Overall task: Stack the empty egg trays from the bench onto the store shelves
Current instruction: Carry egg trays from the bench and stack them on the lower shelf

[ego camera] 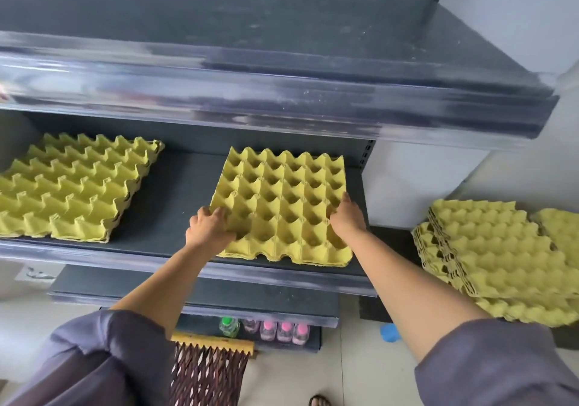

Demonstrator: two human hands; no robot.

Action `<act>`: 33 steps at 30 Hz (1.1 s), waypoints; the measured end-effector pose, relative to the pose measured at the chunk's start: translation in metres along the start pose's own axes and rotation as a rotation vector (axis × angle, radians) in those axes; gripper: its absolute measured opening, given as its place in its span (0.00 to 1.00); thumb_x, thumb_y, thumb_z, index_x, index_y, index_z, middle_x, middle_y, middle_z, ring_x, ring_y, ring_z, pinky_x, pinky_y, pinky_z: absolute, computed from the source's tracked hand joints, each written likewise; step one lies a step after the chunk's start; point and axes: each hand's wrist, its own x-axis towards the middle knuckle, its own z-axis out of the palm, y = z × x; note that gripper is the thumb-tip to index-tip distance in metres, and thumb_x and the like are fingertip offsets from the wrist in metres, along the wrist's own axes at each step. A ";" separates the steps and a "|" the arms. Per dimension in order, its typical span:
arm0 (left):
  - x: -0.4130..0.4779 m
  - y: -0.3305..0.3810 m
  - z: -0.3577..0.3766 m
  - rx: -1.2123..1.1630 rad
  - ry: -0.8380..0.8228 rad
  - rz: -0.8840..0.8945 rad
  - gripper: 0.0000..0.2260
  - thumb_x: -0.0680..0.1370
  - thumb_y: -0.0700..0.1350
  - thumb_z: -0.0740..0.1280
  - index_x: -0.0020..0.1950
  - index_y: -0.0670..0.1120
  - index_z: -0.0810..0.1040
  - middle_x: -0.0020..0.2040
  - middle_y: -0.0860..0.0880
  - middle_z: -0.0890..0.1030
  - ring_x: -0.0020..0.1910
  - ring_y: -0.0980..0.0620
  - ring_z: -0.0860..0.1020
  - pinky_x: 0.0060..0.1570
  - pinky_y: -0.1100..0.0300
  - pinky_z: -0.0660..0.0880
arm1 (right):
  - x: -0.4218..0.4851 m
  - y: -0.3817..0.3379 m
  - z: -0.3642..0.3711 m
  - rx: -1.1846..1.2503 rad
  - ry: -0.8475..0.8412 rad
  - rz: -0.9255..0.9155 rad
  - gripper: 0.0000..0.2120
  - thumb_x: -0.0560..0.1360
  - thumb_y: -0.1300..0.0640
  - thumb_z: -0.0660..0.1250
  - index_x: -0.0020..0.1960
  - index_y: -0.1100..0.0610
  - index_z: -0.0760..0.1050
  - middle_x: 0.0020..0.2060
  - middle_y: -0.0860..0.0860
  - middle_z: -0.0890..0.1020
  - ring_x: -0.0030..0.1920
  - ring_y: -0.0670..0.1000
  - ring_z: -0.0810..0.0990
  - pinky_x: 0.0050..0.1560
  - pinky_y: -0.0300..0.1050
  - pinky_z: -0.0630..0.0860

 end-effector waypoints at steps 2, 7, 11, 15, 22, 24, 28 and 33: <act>-0.001 -0.002 -0.001 0.018 -0.001 0.001 0.29 0.74 0.49 0.68 0.73 0.52 0.62 0.72 0.42 0.60 0.69 0.39 0.61 0.64 0.47 0.65 | -0.004 -0.001 0.000 -0.001 -0.015 0.004 0.31 0.80 0.61 0.58 0.78 0.58 0.46 0.73 0.59 0.62 0.67 0.60 0.71 0.57 0.49 0.74; -0.014 0.002 -0.005 0.161 0.010 0.012 0.30 0.76 0.57 0.64 0.74 0.55 0.57 0.74 0.45 0.56 0.70 0.40 0.60 0.65 0.46 0.63 | -0.020 -0.003 -0.007 -0.148 0.089 -0.098 0.26 0.80 0.53 0.58 0.75 0.55 0.55 0.70 0.58 0.64 0.66 0.62 0.69 0.59 0.56 0.74; -0.024 0.025 -0.007 0.291 0.170 0.217 0.25 0.78 0.54 0.61 0.74 0.53 0.59 0.72 0.46 0.62 0.70 0.43 0.61 0.65 0.48 0.61 | -0.040 0.001 -0.030 -0.419 0.213 -0.342 0.23 0.80 0.52 0.58 0.74 0.52 0.59 0.69 0.55 0.67 0.66 0.59 0.69 0.60 0.55 0.71; -0.037 0.072 -0.007 0.354 0.209 0.426 0.21 0.79 0.51 0.58 0.72 0.52 0.64 0.70 0.48 0.67 0.68 0.47 0.65 0.64 0.50 0.62 | -0.056 0.019 -0.061 -0.564 0.279 -0.453 0.18 0.79 0.52 0.58 0.68 0.53 0.67 0.65 0.54 0.72 0.63 0.58 0.71 0.59 0.53 0.69; -0.066 0.171 0.019 0.387 0.200 0.620 0.14 0.78 0.47 0.58 0.64 0.51 0.70 0.62 0.49 0.75 0.63 0.47 0.71 0.62 0.51 0.65 | -0.072 0.100 -0.127 -0.598 0.377 -0.408 0.14 0.78 0.53 0.58 0.60 0.57 0.73 0.56 0.54 0.77 0.58 0.58 0.74 0.54 0.51 0.69; -0.080 0.211 0.034 0.406 0.221 0.681 0.12 0.79 0.46 0.57 0.62 0.50 0.71 0.59 0.48 0.77 0.60 0.46 0.72 0.60 0.51 0.67 | -0.076 0.136 -0.146 -0.587 0.407 -0.373 0.12 0.77 0.54 0.60 0.57 0.57 0.75 0.53 0.54 0.79 0.56 0.59 0.75 0.51 0.51 0.70; -0.118 0.295 0.065 0.358 0.252 0.833 0.12 0.77 0.44 0.58 0.60 0.47 0.72 0.56 0.47 0.78 0.56 0.45 0.74 0.54 0.53 0.68 | -0.082 0.208 -0.187 -0.615 0.426 -0.346 0.12 0.77 0.53 0.59 0.58 0.56 0.75 0.53 0.53 0.79 0.56 0.57 0.76 0.52 0.51 0.71; -0.164 0.379 0.102 0.393 0.301 1.027 0.07 0.70 0.43 0.72 0.47 0.45 0.79 0.37 0.48 0.80 0.36 0.45 0.78 0.37 0.56 0.74 | -0.089 0.303 -0.236 -0.595 0.385 -0.331 0.14 0.79 0.54 0.57 0.61 0.56 0.74 0.58 0.53 0.77 0.59 0.57 0.74 0.56 0.51 0.71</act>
